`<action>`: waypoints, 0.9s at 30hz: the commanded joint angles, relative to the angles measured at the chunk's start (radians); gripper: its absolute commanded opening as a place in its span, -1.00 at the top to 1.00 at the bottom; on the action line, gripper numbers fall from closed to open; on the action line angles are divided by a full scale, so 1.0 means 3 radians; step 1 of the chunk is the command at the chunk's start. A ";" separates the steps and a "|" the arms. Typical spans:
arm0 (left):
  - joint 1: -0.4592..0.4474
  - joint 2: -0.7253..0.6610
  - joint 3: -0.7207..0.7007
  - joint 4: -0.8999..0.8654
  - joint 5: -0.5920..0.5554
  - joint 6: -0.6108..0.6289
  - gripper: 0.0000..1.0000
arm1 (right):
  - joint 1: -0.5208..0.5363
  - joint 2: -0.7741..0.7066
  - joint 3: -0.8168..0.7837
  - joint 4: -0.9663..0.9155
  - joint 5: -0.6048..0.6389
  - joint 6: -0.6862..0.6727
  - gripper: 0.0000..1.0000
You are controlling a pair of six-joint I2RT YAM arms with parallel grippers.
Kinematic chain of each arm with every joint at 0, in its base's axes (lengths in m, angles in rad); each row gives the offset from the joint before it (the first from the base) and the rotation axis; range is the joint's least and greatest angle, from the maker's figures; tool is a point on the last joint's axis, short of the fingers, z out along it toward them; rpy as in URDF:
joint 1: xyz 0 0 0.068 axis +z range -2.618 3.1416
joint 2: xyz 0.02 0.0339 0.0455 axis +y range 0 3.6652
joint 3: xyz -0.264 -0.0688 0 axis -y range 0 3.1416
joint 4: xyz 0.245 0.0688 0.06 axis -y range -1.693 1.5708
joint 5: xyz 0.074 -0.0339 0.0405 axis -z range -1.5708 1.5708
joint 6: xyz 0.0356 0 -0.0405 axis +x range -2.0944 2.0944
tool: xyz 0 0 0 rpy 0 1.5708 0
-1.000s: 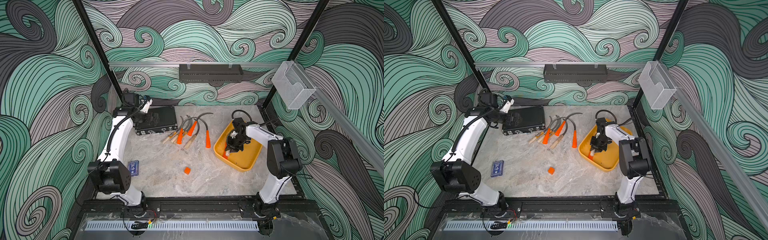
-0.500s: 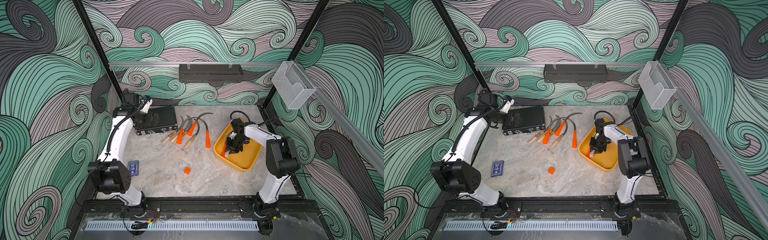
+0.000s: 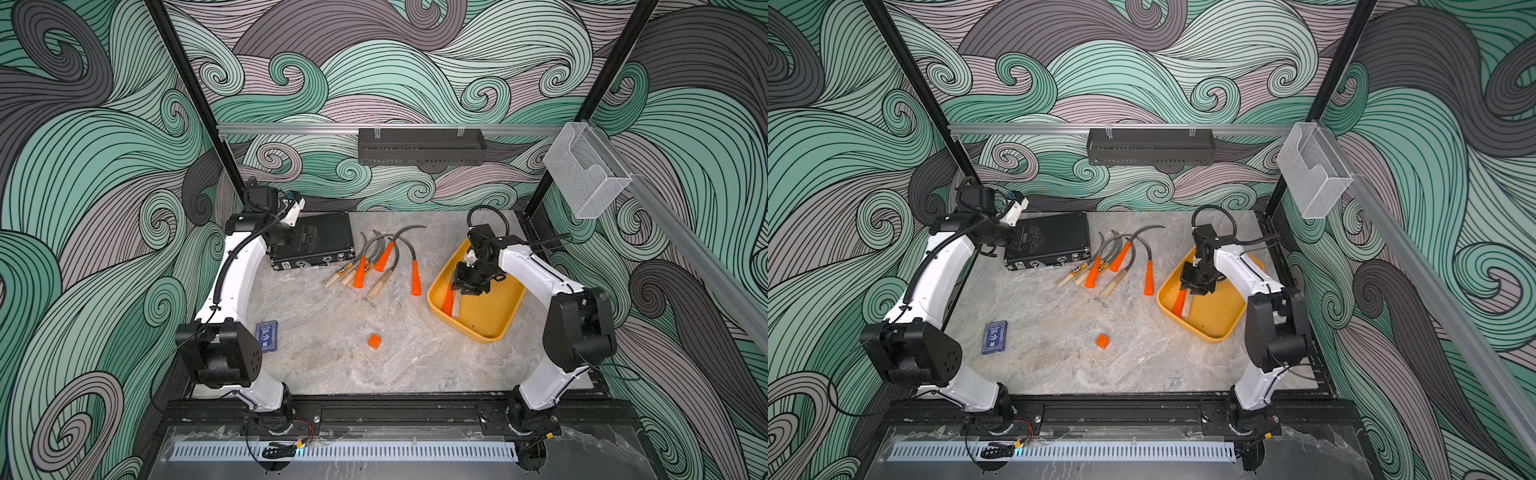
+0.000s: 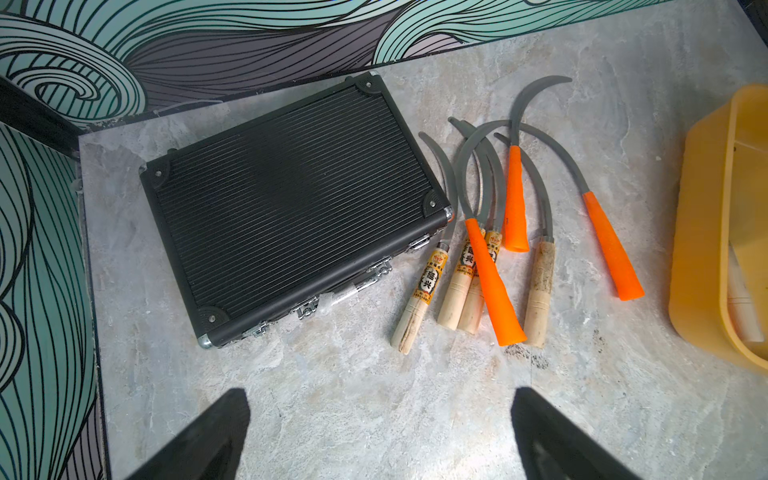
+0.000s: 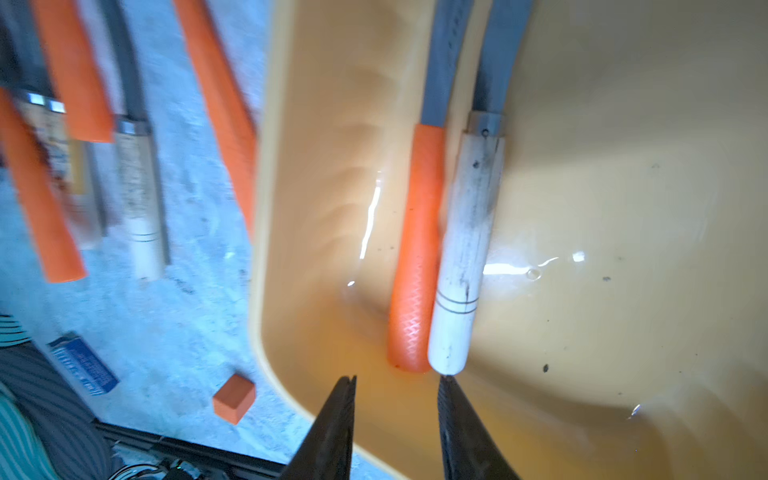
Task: Put small sickles into storage boxes
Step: Place the sickle in the storage box, then pick up the sickle at the center of the board.
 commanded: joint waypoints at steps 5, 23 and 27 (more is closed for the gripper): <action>-0.0020 -0.0036 0.0146 -0.0108 0.0030 0.0021 -0.97 | 0.0524 -0.0517 0.0067 0.0361 -0.0266 0.0349 0.25; -0.0021 -0.0091 0.0060 -0.0091 -0.0063 0.0066 -0.97 | 0.0905 -0.0375 0.0259 0.0796 -0.1049 0.0688 -0.98; -0.0021 -0.0094 0.0060 -0.0099 -0.0104 0.0012 -0.97 | 0.1118 -0.0159 0.0706 0.0401 -0.0887 0.0346 -0.80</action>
